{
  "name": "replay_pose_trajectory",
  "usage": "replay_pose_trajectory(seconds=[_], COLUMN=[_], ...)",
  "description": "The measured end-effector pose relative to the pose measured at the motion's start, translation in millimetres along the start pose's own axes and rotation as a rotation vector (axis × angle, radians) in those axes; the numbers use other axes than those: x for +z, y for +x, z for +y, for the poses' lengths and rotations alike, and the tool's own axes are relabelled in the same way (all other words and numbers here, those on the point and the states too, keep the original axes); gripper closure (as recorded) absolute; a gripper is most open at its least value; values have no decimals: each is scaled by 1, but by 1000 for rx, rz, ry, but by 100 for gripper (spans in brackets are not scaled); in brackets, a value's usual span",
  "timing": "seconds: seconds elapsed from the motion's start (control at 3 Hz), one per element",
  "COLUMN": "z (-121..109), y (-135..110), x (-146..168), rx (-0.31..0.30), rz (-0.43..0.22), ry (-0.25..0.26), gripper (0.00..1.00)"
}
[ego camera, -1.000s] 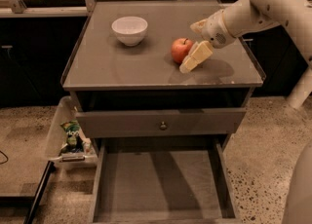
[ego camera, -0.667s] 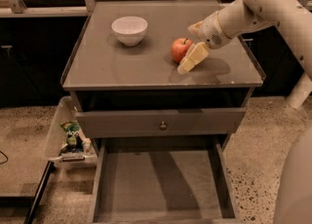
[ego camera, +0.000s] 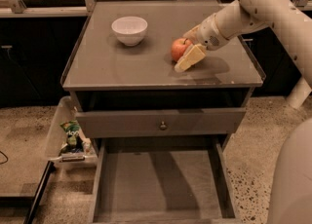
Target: Place apple into middle drawer
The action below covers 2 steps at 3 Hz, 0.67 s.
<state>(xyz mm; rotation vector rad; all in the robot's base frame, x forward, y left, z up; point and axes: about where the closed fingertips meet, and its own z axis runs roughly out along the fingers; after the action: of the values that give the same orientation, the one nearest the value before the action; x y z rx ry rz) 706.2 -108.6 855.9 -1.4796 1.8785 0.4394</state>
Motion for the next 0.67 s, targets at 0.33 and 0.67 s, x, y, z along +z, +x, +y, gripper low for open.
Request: replay_pose_trajectory(seconds=[0.33, 0.67], z=[0, 0], y=[0, 0], x=[0, 0], rx=[0, 0], rz=[0, 0], ry=[0, 0], gripper=[42, 66])
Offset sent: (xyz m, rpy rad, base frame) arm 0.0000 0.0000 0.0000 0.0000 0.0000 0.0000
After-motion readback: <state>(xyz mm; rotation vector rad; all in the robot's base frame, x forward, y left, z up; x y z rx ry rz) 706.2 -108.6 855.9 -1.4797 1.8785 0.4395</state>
